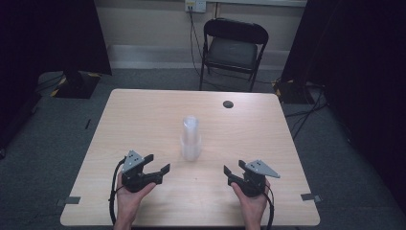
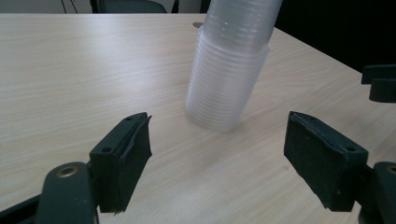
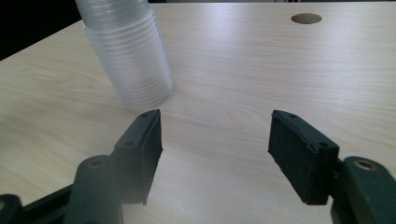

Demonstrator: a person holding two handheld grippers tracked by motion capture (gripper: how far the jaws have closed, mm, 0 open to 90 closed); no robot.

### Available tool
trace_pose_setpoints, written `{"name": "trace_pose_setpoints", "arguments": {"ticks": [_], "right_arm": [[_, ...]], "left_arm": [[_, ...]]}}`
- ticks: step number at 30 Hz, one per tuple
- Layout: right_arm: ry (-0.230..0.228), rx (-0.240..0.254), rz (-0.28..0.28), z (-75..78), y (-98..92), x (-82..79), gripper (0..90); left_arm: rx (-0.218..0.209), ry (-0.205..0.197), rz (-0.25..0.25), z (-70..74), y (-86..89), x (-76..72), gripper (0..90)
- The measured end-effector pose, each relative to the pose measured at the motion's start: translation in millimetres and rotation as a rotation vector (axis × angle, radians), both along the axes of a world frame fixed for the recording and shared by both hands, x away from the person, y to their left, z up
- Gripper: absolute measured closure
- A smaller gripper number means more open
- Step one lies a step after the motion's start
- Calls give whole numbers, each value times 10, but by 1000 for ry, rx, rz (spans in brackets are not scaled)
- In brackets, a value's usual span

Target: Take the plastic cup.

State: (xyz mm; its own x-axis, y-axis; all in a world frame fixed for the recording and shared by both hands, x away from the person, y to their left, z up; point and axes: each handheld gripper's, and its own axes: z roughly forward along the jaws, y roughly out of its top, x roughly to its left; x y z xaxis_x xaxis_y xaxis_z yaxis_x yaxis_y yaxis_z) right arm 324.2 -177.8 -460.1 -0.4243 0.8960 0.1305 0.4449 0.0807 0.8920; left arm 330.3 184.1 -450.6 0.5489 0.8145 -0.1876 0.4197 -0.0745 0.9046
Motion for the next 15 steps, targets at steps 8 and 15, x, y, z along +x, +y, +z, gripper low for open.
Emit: {"name": "trace_pose_setpoints", "arguments": {"ticks": [8,15], "right_arm": [[-8,-1,5,16,14,-43,354],[-11,0,13,21,24,-50,355]], "left_arm": [[1,-35,-19,150,-84,33,229],[9,-55,-38,270,-191,97,233]]}}
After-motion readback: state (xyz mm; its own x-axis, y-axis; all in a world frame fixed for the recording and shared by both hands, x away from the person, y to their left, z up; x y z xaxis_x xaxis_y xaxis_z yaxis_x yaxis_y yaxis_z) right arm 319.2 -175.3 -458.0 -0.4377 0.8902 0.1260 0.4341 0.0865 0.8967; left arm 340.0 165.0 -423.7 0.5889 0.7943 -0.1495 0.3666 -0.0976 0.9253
